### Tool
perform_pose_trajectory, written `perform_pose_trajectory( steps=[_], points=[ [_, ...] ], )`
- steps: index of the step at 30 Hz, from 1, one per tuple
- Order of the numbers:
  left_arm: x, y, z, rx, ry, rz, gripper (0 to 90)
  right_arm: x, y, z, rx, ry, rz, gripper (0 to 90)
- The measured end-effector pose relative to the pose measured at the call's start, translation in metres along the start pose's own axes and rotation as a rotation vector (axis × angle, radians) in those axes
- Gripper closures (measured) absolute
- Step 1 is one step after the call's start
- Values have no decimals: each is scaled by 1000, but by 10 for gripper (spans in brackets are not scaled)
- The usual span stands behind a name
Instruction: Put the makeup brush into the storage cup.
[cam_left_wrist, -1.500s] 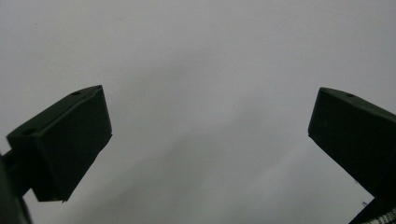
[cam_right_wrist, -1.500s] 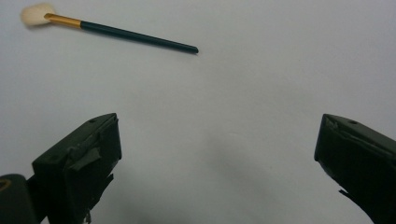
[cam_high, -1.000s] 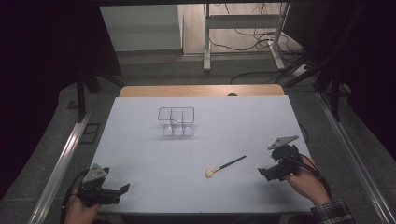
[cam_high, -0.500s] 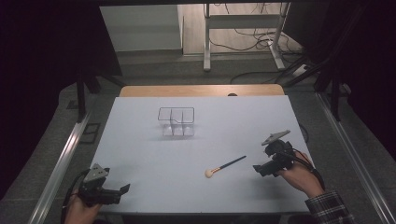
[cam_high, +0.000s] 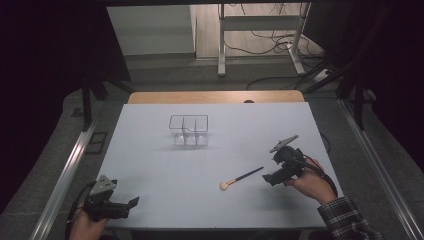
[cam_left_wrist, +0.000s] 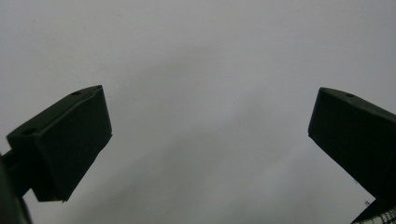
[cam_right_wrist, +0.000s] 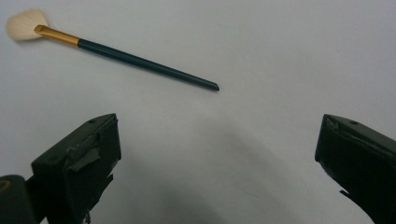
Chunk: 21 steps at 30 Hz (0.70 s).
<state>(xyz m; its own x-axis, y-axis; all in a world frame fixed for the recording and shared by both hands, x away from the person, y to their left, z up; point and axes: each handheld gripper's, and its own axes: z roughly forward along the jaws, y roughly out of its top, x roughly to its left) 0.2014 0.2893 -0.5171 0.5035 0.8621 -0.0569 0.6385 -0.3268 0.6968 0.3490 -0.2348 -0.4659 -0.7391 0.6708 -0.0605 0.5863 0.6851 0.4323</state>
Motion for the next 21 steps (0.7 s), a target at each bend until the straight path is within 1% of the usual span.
perform_pose_trajectory(
  steps=[8,10,13,15,16,21],
  points=[
    [0,0,0,0,0,1,1,6,12,7,15,24,-24,3],
    [0,0,0,1,0,2,0,10,18,10,22,35,-46,4],
    [0,0,0,0,0,2,0,12,22,12,29,39,-52,4],
    [0,0,0,-1,0,2,0,14,27,15,38,43,-67,8],
    [0,0,0,-1,0,2,0,15,28,16,40,45,-67,11],
    [0,0,0,0,1,4,0,21,35,21,54,49,-104,25]
  ],
)
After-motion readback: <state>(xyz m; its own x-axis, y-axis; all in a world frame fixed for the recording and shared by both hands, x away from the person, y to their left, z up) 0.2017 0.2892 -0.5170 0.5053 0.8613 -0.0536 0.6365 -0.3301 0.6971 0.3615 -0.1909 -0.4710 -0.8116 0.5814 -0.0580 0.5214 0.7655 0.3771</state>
